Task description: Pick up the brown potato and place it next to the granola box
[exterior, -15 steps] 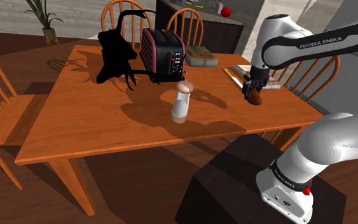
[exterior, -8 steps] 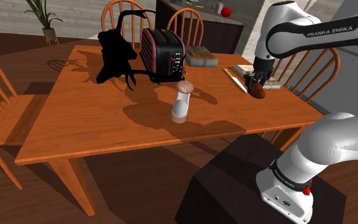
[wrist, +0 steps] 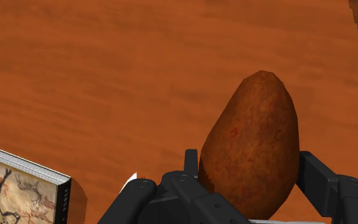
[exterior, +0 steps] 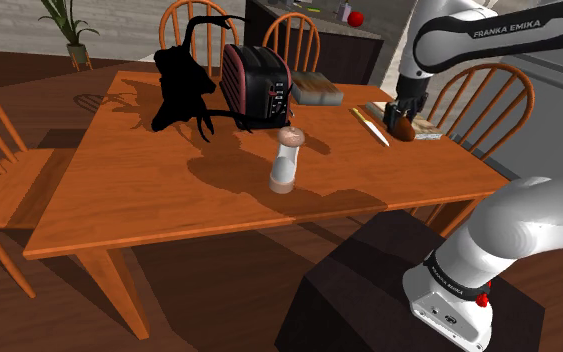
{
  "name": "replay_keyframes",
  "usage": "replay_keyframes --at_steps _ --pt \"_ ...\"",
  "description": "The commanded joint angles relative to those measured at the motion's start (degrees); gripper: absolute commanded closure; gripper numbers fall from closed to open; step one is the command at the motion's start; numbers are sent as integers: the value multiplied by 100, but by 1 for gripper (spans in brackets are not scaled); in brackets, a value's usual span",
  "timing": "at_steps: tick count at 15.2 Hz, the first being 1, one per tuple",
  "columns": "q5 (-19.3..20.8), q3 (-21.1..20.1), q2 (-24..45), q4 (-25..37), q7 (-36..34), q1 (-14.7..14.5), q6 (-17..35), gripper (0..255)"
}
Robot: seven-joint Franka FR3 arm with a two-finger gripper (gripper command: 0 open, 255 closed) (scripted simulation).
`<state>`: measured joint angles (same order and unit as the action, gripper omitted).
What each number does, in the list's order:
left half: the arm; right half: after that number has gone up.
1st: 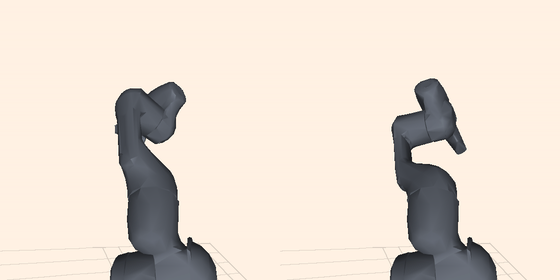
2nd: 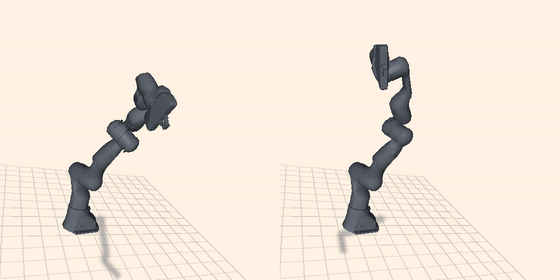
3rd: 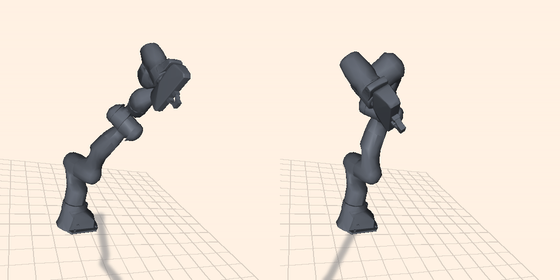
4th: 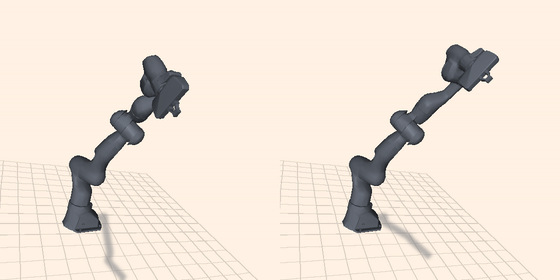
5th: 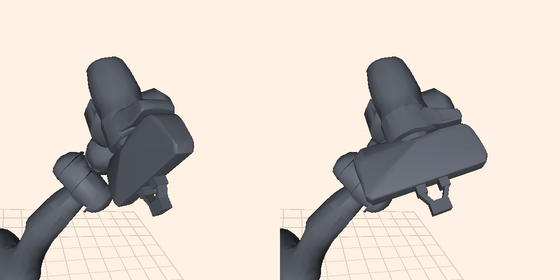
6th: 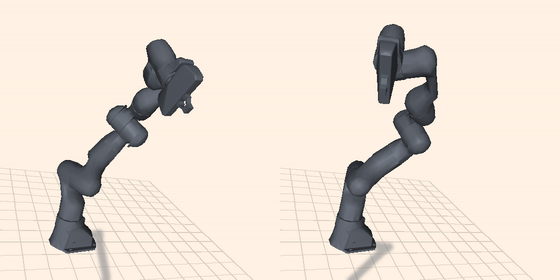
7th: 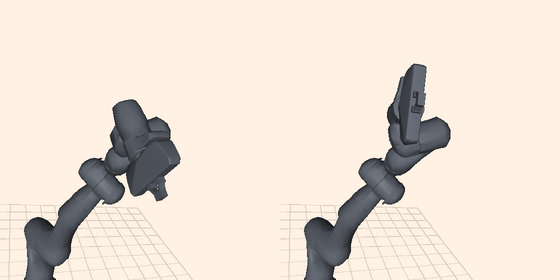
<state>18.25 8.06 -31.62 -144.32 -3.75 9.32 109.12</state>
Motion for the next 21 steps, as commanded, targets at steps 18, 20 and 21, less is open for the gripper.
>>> replay_keyframes --at_steps 18,20,21 --pt "-750 666 4449 4641 1343 290 52 255" --pt "-892 674 4948 5325 1493 387 -120 255" --pt "-964 675 5209 5695 1565 442 -224 255"
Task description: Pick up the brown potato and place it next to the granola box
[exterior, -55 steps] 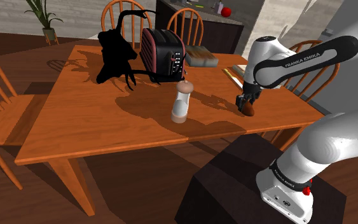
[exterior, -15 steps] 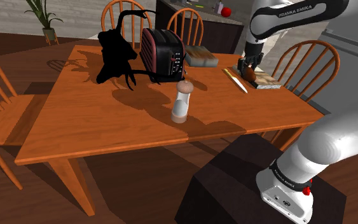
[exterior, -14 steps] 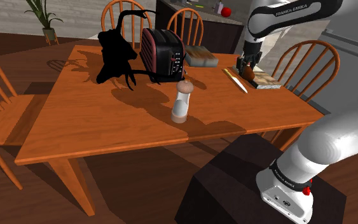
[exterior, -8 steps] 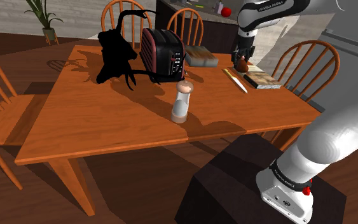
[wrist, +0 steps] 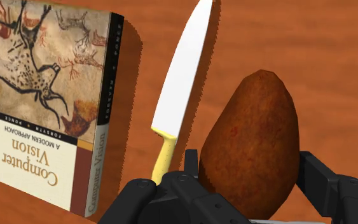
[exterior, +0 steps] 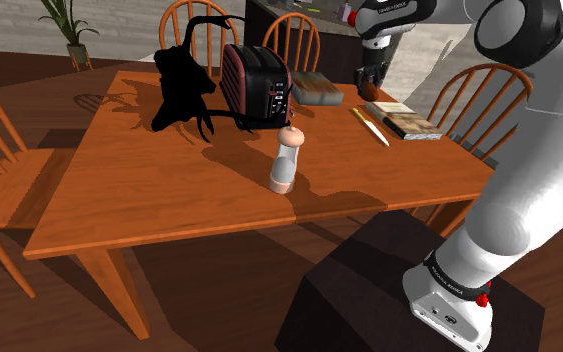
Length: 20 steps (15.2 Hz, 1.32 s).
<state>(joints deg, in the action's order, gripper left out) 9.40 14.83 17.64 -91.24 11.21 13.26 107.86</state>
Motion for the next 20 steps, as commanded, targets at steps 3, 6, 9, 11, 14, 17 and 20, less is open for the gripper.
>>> replay_keyframes --at_steps 3,6,9,11,14,17,20 --pt "-292 -17 1136 1661 274 247 -503 255" --pt "-505 -64 2224 3422 460 528 -1157 255" --pt "-660 -129 3390 5382 567 829 -1928 255" --pt "-637 -125 3219 4918 533 775 -1640 255" --pt "-617 -121 3080 4434 490 723 -1303 255" --pt "-604 -120 3006 4070 451 688 -1019 255" --pt "-595 -121 2972 3777 414 662 -765 255"
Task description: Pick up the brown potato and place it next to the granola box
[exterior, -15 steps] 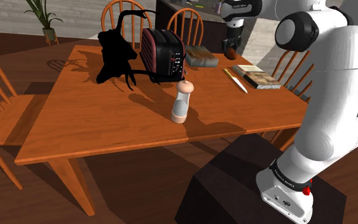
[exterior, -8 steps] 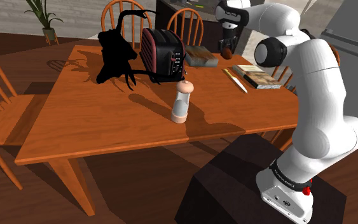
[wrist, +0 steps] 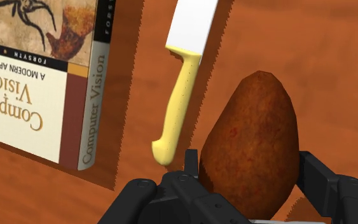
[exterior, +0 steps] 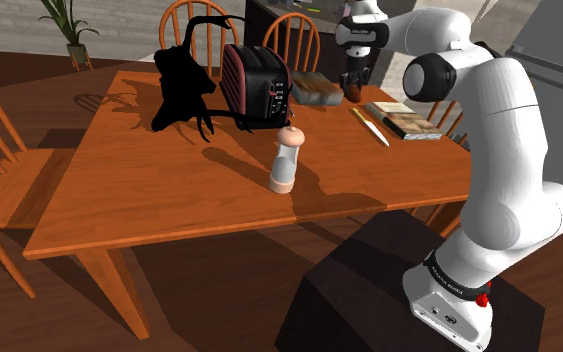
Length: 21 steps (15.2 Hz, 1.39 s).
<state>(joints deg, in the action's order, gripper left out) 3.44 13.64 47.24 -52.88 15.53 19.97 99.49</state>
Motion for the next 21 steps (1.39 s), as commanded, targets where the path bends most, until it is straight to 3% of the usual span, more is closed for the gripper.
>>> replay_keyframes --at_steps 1,11,19,20,21 --pt "3 -3 7 -145 -29 -16 151 255" --pt "11 -18 97 -802 -140 -57 884 255" --pt "11 -18 97 -802 -140 -57 884 255" --pt "11 -18 97 -802 -140 -57 884 0" --pt "11 -18 97 -802 -140 -57 884 0"
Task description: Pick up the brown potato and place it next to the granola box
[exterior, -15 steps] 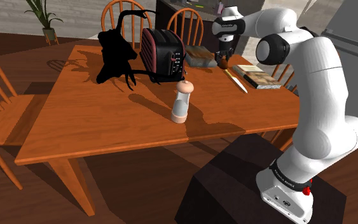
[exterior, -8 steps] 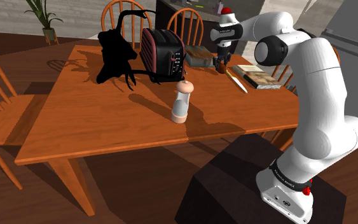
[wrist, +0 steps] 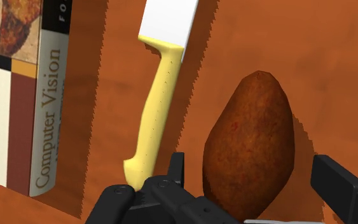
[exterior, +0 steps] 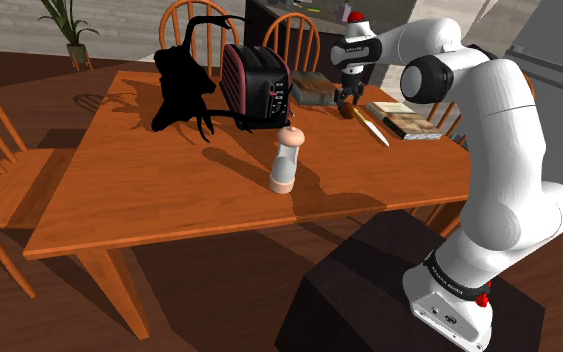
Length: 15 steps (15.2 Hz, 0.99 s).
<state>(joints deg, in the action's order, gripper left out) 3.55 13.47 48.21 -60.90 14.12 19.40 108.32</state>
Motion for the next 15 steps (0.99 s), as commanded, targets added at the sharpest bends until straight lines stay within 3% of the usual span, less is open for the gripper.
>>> replay_keyframes --at_steps 1,4,8,15 --pt "0 0 0 0 0 0 0 0" --pt "0 0 0 0 0 0 0 0" --pt "1 2 -80 581 11 -44 -667 0" --pt "1 2 -80 581 11 -44 -667 0"
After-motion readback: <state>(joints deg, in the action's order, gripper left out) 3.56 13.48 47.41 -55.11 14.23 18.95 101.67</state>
